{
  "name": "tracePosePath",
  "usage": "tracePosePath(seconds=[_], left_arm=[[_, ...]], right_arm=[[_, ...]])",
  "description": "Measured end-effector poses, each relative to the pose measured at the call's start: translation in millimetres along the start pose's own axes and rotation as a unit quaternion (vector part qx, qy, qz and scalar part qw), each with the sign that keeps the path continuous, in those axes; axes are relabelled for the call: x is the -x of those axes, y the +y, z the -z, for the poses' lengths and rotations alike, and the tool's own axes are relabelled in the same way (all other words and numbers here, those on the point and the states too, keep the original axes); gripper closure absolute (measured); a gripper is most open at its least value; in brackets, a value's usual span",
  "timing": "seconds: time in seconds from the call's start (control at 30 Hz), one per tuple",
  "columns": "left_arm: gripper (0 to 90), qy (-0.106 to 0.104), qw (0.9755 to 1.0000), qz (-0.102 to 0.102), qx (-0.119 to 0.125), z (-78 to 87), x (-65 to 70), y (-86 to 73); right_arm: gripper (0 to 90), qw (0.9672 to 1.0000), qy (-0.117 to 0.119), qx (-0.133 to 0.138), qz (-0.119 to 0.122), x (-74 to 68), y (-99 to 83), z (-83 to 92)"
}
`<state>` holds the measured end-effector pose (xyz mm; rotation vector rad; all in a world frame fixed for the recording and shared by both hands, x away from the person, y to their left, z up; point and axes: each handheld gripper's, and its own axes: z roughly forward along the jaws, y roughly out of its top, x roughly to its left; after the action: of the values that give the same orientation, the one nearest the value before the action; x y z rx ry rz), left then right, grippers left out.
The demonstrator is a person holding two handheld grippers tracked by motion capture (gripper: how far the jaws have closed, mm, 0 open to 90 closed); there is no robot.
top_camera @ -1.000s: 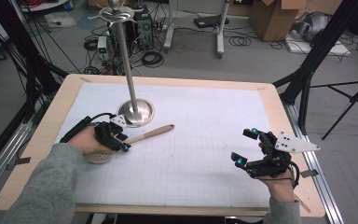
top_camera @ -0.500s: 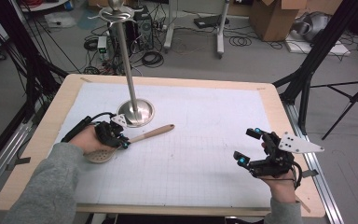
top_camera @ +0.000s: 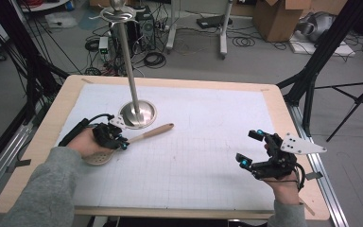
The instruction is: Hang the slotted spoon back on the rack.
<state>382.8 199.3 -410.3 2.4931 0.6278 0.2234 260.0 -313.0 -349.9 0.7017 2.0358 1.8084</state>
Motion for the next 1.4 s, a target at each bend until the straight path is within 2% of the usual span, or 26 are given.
tracePosePath(seconds=[0.1,0.13,0.2,0.3,0.33,0.47,0.5,0.53,0.6,0.63,0.67,0.7,0.73,0.87,0.9,0.97,1.03,1.07,1.1,1.17,1.4], left_arm=[[77.9,-0.001,0.9998,0.011,0.015,6.4,-2.7,-5.6],[77.9,-0.001,0.9996,0.021,0.020,11.2,-3.6,-9.4],[77.9,0.001,0.9994,0.021,0.027,14.8,-4.3,-11.9],[77.9,-0.001,0.9978,0.039,0.054,23.8,-4.2,-18.6],[77.9,-0.001,0.9978,0.039,0.054,23.8,-4.2,-18.6],[77.9,0.013,0.9966,0.041,0.071,34.8,-3.5,-24.0],[77.8,0.026,0.9950,0.048,0.084,41.4,-3.4,-27.4],[77.8,0.026,0.9950,0.048,0.084,41.4,-3.4,-27.4],[77.9,0.032,0.9929,0.054,0.101,50.4,-4.6,-32.4],[77.8,0.032,0.9929,0.054,0.101,50.4,-4.6,-32.4],[77.8,0.034,0.9909,0.064,0.114,55.2,-5.7,-35.4],[77.9,0.034,0.9909,0.064,0.114,55.2,-5.7,-35.4],[77.8,0.034,0.9883,0.074,0.129,60.1,-6.4,-38.6],[77.9,0.045,0.9811,0.087,0.167,63.9,-4.8,-42.6],[77.8,0.045,0.9811,0.087,0.167,63.9,-4.8,-42.6],[77.9,0.048,0.9780,0.086,0.184,64.3,-2.2,-43.5],[77.9,0.053,0.9768,0.082,0.191,66.2,-1.1,-43.5],[77.9,0.055,0.9754,0.083,0.196,67.2,-0.2,-43.4],[77.9,0.055,0.9754,0.083,0.196,67.2,-0.2,-43.4],[77.9,0.062,0.9717,0.083,0.212,72.8,0.6,-43.0],[77.9,0.072,0.9685,0.080,0.224,84.6,1.5,-41.8]], right_arm=[[5.6,1.0000,0.001,-0.001,0.001,0.3,-0.1,-0.8],[5.6,1.0000,0.002,-0.001,0.002,0.5,0.0,-2.3],[5.6,1.0000,0.001,-0.003,0.000,0.2,-0.1,-2.5],[5.6,1.0000,0.004,-0.005,0.002,0.0,0.3,-5.9],[5.6,1.0000,0.004,-0.005,0.002,0.0,0.3,-5.9],[5.6,0.9999,0.008,-0.007,0.004,0.1,0.4,-9.9],[5.6,0.9999,0.009,-0.008,0.002,0.0,0.4,-10.6],[5.6,0.9999,0.009,-0.007,0.004,0.5,0.3,-11.0],[5.6,0.9999,0.008,-0.006,0.005,1.2,0.4,-11.3],[5.6,0.9999,0.008,-0.006,0.005,1.2,0.4,-11.3],[5.6,0.9999,0.009,-0.007,0.002,1.1,0.5,-10.7],[5.6,0.9999,0.009,-0.007,0.002,1.1,0.5,-10.7],[5.6,0.9999,0.009,-0.005,0.002,1.4,0.9,-10.8],[5.6,0.9999,0.009,-0.005,0.001,1.7,1.3,-12.0],[5.6,0.9999,0.010,-0.005,0.003,2.0,1.3,-12.7],[5.6,0.9999,0.011,-0.006,0.002,1.6,1.4,-14.1],[5.6,0.9999,0.011,-0.006,0.006,1.9,1.6,-15.3],[5.6,0.9999,0.013,-0.008,0.003,1.5,1.7,-15.5],[5.6,0.9999,0.013,-0.008,0.003,1.5,1.7,-15.5],[5.6,0.9999,0.013,-0.008,0.005,2.1,1.6,-16.8],[5.6,0.9999,0.014,-0.007,0.005,1.9,2.2,-16.6]])
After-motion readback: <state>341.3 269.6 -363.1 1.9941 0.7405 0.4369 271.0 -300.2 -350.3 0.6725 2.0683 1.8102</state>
